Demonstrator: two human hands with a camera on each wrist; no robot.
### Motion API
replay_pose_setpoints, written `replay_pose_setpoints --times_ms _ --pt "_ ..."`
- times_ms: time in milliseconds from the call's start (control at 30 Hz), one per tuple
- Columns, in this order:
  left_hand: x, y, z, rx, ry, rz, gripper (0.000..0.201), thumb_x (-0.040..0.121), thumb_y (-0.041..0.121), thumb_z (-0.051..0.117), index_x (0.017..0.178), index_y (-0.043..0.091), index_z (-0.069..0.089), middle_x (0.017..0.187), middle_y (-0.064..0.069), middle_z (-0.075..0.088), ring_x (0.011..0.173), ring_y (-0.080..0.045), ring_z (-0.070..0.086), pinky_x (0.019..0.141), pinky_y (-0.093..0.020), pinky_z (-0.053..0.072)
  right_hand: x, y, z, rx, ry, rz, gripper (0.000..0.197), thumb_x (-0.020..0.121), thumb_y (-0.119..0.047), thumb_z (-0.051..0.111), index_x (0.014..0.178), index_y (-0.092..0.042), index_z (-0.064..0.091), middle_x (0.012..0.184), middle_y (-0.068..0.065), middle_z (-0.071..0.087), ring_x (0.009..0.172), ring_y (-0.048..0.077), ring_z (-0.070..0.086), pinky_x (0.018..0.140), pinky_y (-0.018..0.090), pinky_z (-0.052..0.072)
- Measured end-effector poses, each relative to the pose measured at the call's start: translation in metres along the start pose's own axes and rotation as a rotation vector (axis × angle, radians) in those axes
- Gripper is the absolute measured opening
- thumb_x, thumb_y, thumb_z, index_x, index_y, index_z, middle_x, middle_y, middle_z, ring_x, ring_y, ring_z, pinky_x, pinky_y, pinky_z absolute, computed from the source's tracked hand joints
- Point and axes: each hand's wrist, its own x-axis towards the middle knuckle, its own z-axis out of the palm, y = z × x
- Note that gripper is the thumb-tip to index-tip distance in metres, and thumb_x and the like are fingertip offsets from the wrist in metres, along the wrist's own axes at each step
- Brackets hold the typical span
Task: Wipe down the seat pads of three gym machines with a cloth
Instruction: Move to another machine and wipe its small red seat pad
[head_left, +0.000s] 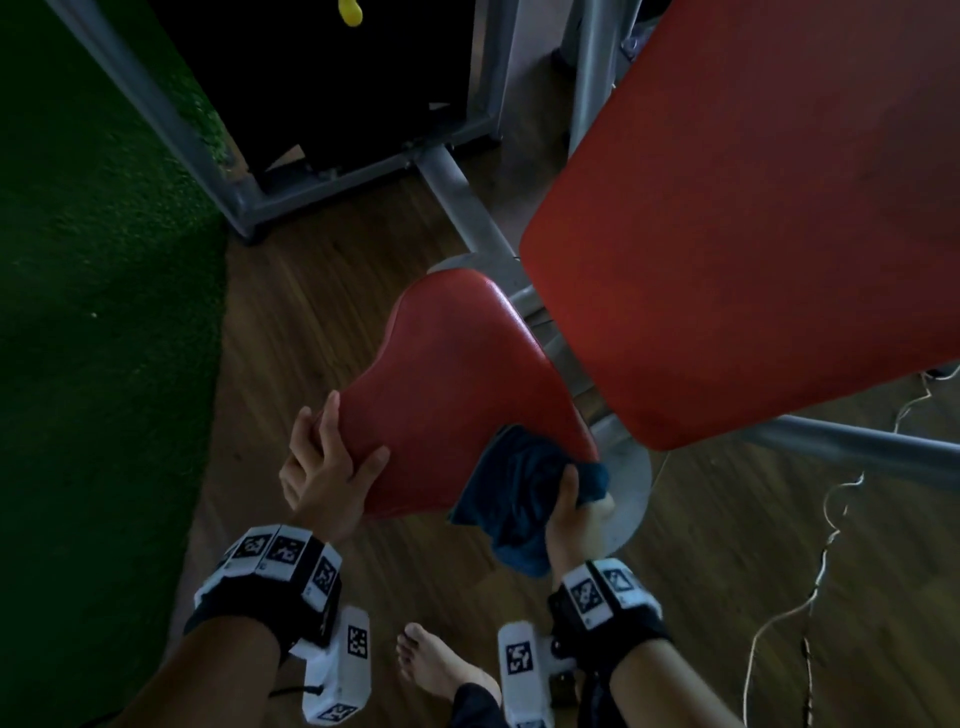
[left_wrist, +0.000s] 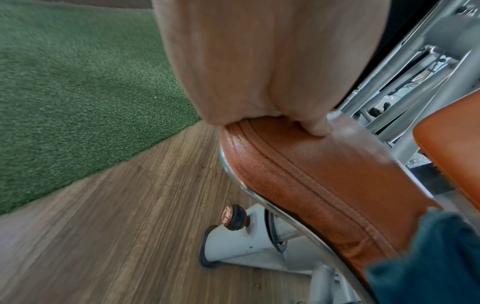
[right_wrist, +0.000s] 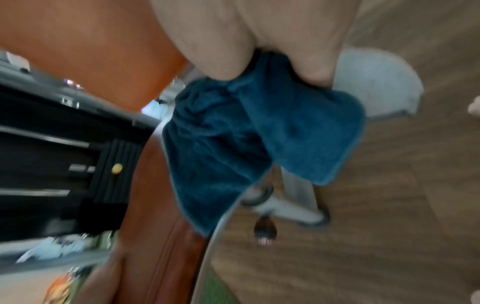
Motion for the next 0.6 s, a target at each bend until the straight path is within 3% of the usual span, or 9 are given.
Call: replay_pose_setpoints --times_ms 100,200,233,333,400,433,500,567,600 --pt "0.001 0.002 0.000 0.009 0.019 -0.002 0.083 0.087 0.055 0.055 0.146 0.052 -0.003 0.157 0.006 -0.011 0.140 -0.041 0.010 0.114 -0.060 0.013 0.008 -0.003 0.005 0.007 0.018 0.083 0.068 0.094 -0.052 0.047 0.131 0.004 0.039 0.119 0.010 0.058 0.109 0.032 0.059 0.081 0.027 0.043" --pt "0.001 0.002 0.000 0.002 0.014 -0.005 0.083 0.087 0.054 0.056 0.145 0.053 -0.003 0.157 0.007 -0.011 0.140 -0.040 0.010 0.114 -0.059 0.012 0.020 -0.003 0.003 -0.046 0.008 -0.040 0.099 0.072 -0.085 0.034 0.124 -0.003 0.049 0.112 0.014 0.064 0.102 0.032 0.064 0.085 0.039 0.053" --pt "0.001 0.001 0.000 -0.004 0.010 -0.006 0.083 0.087 0.054 0.056 0.145 0.054 -0.003 0.157 0.008 -0.012 0.140 -0.039 0.009 0.114 -0.058 0.012 0.024 -0.002 0.001 -0.077 0.010 -0.085 0.097 0.072 -0.086 0.031 0.125 -0.006 0.049 0.114 0.013 0.063 0.103 0.031 0.063 0.088 0.042 0.052" --pt "0.001 0.000 0.000 -0.001 0.009 -0.002 0.083 0.086 0.056 0.055 0.145 0.054 -0.003 0.157 0.008 -0.011 0.140 -0.040 0.009 0.114 -0.059 0.012 0.019 -0.015 -0.006 -0.236 0.015 -0.168 0.061 0.095 -0.054 0.034 0.141 -0.014 0.039 0.143 0.008 0.045 0.131 0.028 0.044 0.107 0.042 0.039" --pt "0.002 -0.001 0.000 -0.002 0.004 0.008 0.084 0.083 0.065 0.054 0.143 0.056 -0.004 0.156 0.009 -0.012 0.140 -0.040 0.009 0.114 -0.060 0.011 0.015 -0.021 -0.009 -0.423 0.005 -0.240 0.055 0.101 -0.041 0.032 0.151 -0.017 0.026 0.159 0.005 0.019 0.145 0.027 0.021 0.115 0.041 0.025" --pt "0.002 -0.001 0.001 -0.005 0.001 0.006 0.085 0.080 0.068 0.053 0.143 0.056 -0.004 0.156 0.009 -0.012 0.140 -0.040 0.009 0.114 -0.061 0.011 0.010 -0.026 -0.008 -0.485 -0.020 -0.312 0.055 0.102 -0.039 0.031 0.152 -0.017 0.023 0.160 0.003 0.014 0.146 0.027 0.018 0.117 0.042 0.023" --pt "0.002 -0.001 0.001 -0.004 0.010 0.008 0.084 0.083 0.066 0.054 0.144 0.055 -0.004 0.157 0.008 -0.012 0.140 -0.041 0.009 0.114 -0.060 0.011 0.003 -0.037 -0.004 -0.533 -0.101 -0.473 0.053 0.102 -0.043 0.029 0.148 -0.018 0.030 0.155 0.006 0.031 0.141 0.026 0.033 0.113 0.045 0.031" --pt "0.001 0.000 0.000 0.003 0.010 0.007 0.083 0.085 0.059 0.054 0.145 0.054 -0.004 0.157 0.008 -0.013 0.141 -0.040 0.008 0.115 -0.059 0.009 -0.007 -0.056 0.000 -0.534 -0.108 -0.610 0.056 0.097 -0.056 0.025 0.135 -0.021 0.045 0.129 0.004 0.060 0.118 0.022 0.057 0.098 0.043 0.046" --pt "0.001 0.001 0.000 0.006 0.005 0.006 0.083 0.086 0.058 0.054 0.145 0.053 -0.004 0.157 0.008 -0.013 0.142 -0.039 0.007 0.115 -0.059 0.008 -0.012 -0.071 0.000 -0.524 -0.086 -0.675 0.056 0.096 -0.061 0.025 0.126 -0.021 0.050 0.114 -0.001 0.065 0.105 0.016 0.061 0.092 0.037 0.049"
